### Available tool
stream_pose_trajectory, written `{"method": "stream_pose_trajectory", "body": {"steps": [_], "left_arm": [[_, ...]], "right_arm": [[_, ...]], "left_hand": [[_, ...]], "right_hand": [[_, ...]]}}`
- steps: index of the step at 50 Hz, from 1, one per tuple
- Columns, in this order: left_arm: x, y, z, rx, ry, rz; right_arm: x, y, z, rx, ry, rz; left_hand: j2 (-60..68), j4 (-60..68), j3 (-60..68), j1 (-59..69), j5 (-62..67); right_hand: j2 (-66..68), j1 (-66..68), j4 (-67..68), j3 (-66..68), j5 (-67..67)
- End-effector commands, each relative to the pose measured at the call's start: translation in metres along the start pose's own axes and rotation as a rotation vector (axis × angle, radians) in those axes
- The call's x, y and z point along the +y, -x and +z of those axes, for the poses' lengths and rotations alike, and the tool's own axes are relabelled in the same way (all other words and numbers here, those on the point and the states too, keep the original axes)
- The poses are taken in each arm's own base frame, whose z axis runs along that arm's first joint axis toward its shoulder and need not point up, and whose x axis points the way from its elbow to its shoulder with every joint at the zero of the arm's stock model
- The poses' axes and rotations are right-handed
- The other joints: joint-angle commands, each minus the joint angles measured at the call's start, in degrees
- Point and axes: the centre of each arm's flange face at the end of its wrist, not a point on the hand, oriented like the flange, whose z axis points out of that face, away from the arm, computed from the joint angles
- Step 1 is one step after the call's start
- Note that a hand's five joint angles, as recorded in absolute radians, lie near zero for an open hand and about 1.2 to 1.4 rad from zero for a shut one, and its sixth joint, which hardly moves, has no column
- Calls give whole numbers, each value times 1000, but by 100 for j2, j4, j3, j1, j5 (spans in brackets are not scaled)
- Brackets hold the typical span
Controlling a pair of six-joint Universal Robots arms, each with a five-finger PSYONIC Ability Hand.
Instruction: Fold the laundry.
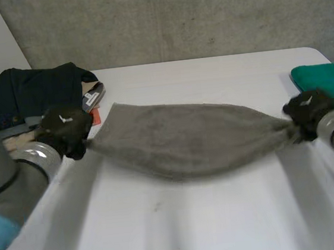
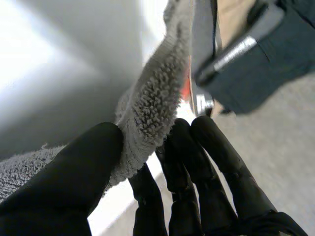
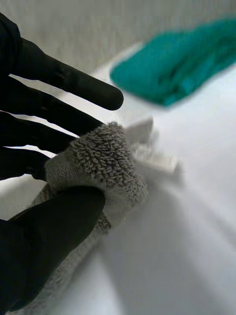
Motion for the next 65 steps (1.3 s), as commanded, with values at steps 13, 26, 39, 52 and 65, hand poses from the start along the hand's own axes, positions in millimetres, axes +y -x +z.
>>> {"method": "stream_pose_trajectory", "body": {"steps": [13, 26, 39, 52, 65], "left_arm": [[-27, 0, -36, 75, -48, -135], [7, -11, 4, 74, 101, -147], [-2, 1, 1, 46, 67, -173], [-7, 7, 0, 30, 50, -192], [-8, 10, 1, 31, 41, -194]], "right_arm": [[-73, -22, 41, 63, -257, 40], [-40, 23, 141, 158, -281, 86], [-48, -8, 54, 31, -144, 136], [-1, -7, 50, -62, 80, 151], [-21, -35, 35, 36, 15, 127]], "left_hand": [[1160, 1157, 1205, 1368, 1358], [1160, 1157, 1205, 1368, 1358], [1160, 1157, 1205, 1368, 1358], [1160, 1157, 1205, 1368, 1358], [1160, 1157, 1205, 1368, 1358]], "right_hand": [[1325, 1624, 1133, 1212, 1274], [-5675, -5376, -5867, -5788, -5726], [-5478, -5178, -5669, -5591, -5528], [-3437, -3137, -3628, -3550, -3487], [-4654, -4354, -4845, -4767, -4704]]}}
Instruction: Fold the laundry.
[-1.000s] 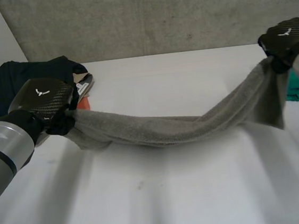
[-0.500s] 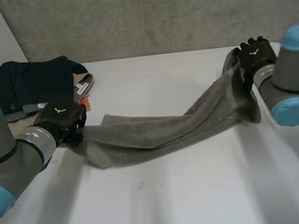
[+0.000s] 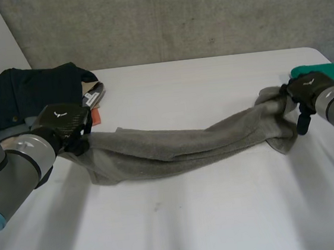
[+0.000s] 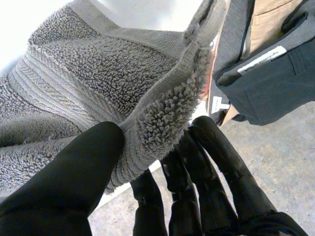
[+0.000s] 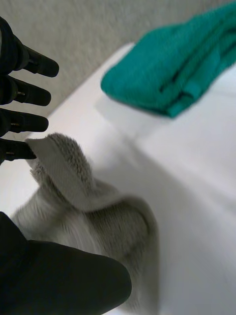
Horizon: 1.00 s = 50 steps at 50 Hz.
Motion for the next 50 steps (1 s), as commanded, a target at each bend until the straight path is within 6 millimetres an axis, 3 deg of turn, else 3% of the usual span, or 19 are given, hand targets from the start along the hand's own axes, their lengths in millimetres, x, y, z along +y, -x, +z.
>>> {"method": "stream_pose_trajectory", "body": {"steps": [1, 9, 15, 22, 43, 45, 50], "left_arm": [[-1, 1, 0, -1, -4, -1], [-2, 2, 1, -4, -7, -1], [0, 5, 3, -11, -1, -4], [0, 4, 4, -7, 1, -2], [3, 8, 8, -17, 10, -6], [3, 8, 8, -17, 12, -8], [4, 10, 8, -23, 13, -8]], "right_arm": [[-14, -8, -20, 12, -13, -20], [-2, 16, -52, -119, 106, -34], [17, 32, -61, -189, 208, -20], [26, 38, -30, -127, 104, 39], [37, 61, 26, -123, -66, 39], [38, 62, 30, -122, -67, 39], [35, 55, 42, -82, -82, 36]], "left_hand": [[1150, 1151, 1191, 1368, 1359], [1150, 1151, 1191, 1368, 1359], [1150, 1151, 1191, 1368, 1359], [1150, 1151, 1191, 1368, 1359], [1150, 1151, 1191, 1368, 1359], [1150, 1151, 1191, 1368, 1359], [1150, 1151, 1191, 1368, 1359]], "right_hand": [[1337, 1283, 1337, 1349, 1265], [2990, 2936, 2990, 3002, 2918], [2809, 2755, 2809, 2821, 2737], [1597, 1543, 1597, 1609, 1525], [1880, 1826, 1880, 1892, 1808], [2315, 2261, 2315, 2327, 2244], [6783, 6729, 6783, 6795, 6712]]}}
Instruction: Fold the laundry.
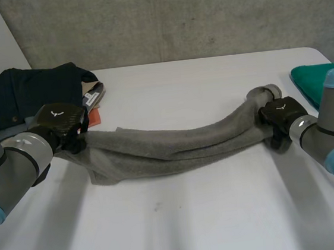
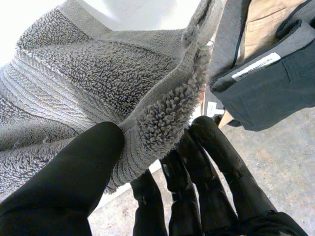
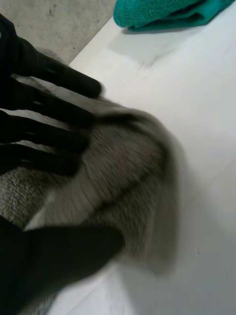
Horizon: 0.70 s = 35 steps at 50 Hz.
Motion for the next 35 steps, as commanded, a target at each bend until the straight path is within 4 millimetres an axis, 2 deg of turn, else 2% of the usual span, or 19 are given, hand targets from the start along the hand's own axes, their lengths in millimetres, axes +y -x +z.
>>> {"method": "stream_pose_trajectory", "body": {"steps": [1, 5, 9, 10, 11, 15, 18, 21, 24, 29, 30, 32, 33, 35], "left_arm": [[1, 3, 1, -8, 4, -2], [0, 6, 1, -17, 0, -2], [-2, 12, 2, -27, -6, -2], [-3, 14, 3, -31, -7, 0], [-4, 16, 3, -33, -8, 4], [-5, 16, -1, -13, 16, 32], [-5, 10, -5, 24, 55, 85], [2, 4, -4, 60, 109, 132], [16, -4, 6, 103, 188, 185], [19, -4, 37, 73, 205, 226], [14, -4, 47, 54, 187, 241], [4, -2, 57, 20, 154, 253], [-14, 5, 66, -38, 96, 261], [-39, 15, 72, -109, 8, 261]], "right_arm": [[-2, -10, 16, 49, -17, -9], [-17, -29, 6, 113, -21, -21], [-50, -52, -29, 144, -51, -29], [-59, -57, -46, 122, -32, -40], [-63, -60, -54, 105, -17, -49], [-68, -66, -88, -8, 110, -124], [-61, -62, -110, -132, 270, -180], [-55, -56, -118, -227, 366, -218], [-44, -55, -108, -252, 423, -259], [-31, -52, -76, -207, 428, -290], [-32, -54, -63, -172, 398, -305], [-38, -57, -51, -121, 346, -321], [-51, -63, -40, -50, 275, -334], [-73, -75, -31, 53, 171, -340]], "left_hand": [[1145, 1134, 1185, 1368, 1358], [1145, 1134, 1185, 1368, 1358], [1145, 1134, 1185, 1368, 1358], [1145, 1134, 1185, 1368, 1358], [1145, 1134, 1185, 1368, 1358], [1145, 1134, 1185, 1368, 1358], [1145, 1134, 1185, 1368, 1358], [1145, 1134, 1185, 1368, 1358], [1145, 1134, 1185, 1368, 1358], [1145, 1134, 1185, 1368, 1358], [1145, 1134, 1185, 1368, 1358], [1145, 1134, 1185, 1368, 1358], [1145, 1134, 1185, 1368, 1358], [1145, 1134, 1185, 1368, 1358]], "right_hand": [[4074, 4064, 4096, 4102, 4160], [4074, 4064, 4096, 4102, 4160], [4074, 4064, 4096, 4102, 4160], [4074, 4064, 4096, 4102, 4160], [4074, 4064, 4096, 4102, 4160], [4074, 4064, 4096, 4102, 4160], [4074, 4064, 4096, 4102, 4160], [4074, 4064, 4096, 4102, 4160], [4074, 4064, 4096, 4102, 4160], [4074, 4064, 4096, 4102, 4160], [4074, 4064, 4096, 4102, 4160], [4074, 4064, 4096, 4102, 4160], [4074, 4064, 4096, 4102, 4160], [4074, 4064, 4096, 4102, 4160]]}}
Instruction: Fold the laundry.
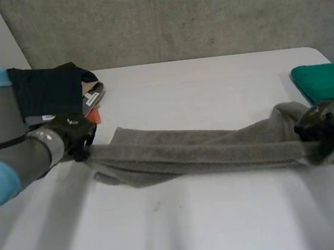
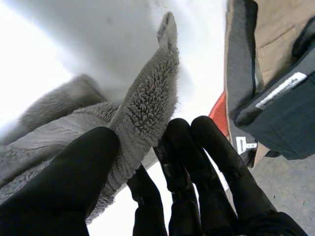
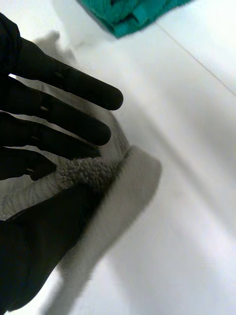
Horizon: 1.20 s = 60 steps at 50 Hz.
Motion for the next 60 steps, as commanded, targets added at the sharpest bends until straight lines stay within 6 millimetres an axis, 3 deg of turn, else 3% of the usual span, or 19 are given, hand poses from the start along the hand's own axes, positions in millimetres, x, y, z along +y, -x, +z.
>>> {"method": "stream_pose_trajectory", "body": {"steps": [1, 2, 5, 6, 8, 12, 15, 23, 27, 32, 36, 40, 43, 51, 60], "left_arm": [[-66, 43, 22, -254, -210, 10], [-92, 65, 16, -366, -314, -15], [-131, 94, -1, -519, -490, -78], [-151, 111, -13, -607, -612, -132], [-175, 126, -30, -675, -770, -179], [-197, 134, -47, -681, -957, -186], [-187, 128, -40, -627, -919, -175], [-114, 104, 8, -530, -626, -190], [-73, 82, 28, -469, -484, -195], [-15, 38, 58, -342, -308, -183], [21, 13, 72, -276, -190, -152], [37, 2, 73, -247, -107, -102], [38, 0, 68, -231, -85, -78], [24, 4, 51, -215, -104, -87], [31, 5, 41, -195, -83, -81]], "right_arm": [[-52, -49, 18, 353, -246, 5], [-72, -72, 7, 487, -362, 44], [-102, -108, -20, 692, -580, 132], [-116, -127, -37, 799, -721, 183], [-133, -146, -62, 922, -930, 237], [-145, -154, -77, 1024, -1133, 237], [-142, -148, -70, 997, -1132, 211], [-122, -109, -16, 792, -1017, 196], [-98, -81, 24, 653, -885, 215], [-50, -37, 77, 415, -654, 253], [-19, -13, 100, 281, -489, 264], [-1, -2, 106, 201, -378, 259], [3, -4, 104, 185, -348, 266], [1, -23, 83, 228, -349, 393], [12, -30, 57, 221, -298, 432]], "left_hand": [[1144, 1133, 1185, 1368, 1358], [1144, 1133, 1185, 1368, 1358], [1144, 1133, 1185, 1368, 1358], [1144, 1133, 1185, 1368, 1358], [1046, 1035, 1087, 1270, 1260], [1045, 1034, 1085, 1268, 1259], [1045, 1034, 1086, 1269, 1259], [1144, 1133, 1185, 1368, 1358], [1113, 1101, 1153, 1336, 1327], [995, 984, 1036, 1219, 1209], [928, 916, 968, 1151, 1142], [726, 714, 766, 949, 940], [709, 698, 749, 932, 923], [-2363, -2374, -2322, -2139, -2148], [-3462, -3473, -3422, -3239, -3248]], "right_hand": [[1285, 1660, 1152, 1180, 1210], [1285, 1660, 1152, 1180, 1210], [1285, 1660, 1152, 1180, 1210], [1285, 1660, 1152, 1180, 1210], [1285, 1660, 1152, 1180, 1210], [1285, 1660, 1152, 1180, 1210], [1285, 1660, 1152, 1180, 1210], [1285, 1660, 1152, 1180, 1210], [1285, 1660, 1152, 1180, 1210], [1285, 1660, 1152, 1180, 1210], [1285, 1660, 1152, 1180, 1210], [1285, 1660, 1152, 1180, 1210], [1285, 1660, 1152, 1180, 1210], [-2852, -2477, -2986, -2957, -2927], [-3192, -2817, -3325, -3296, -3267]]}}
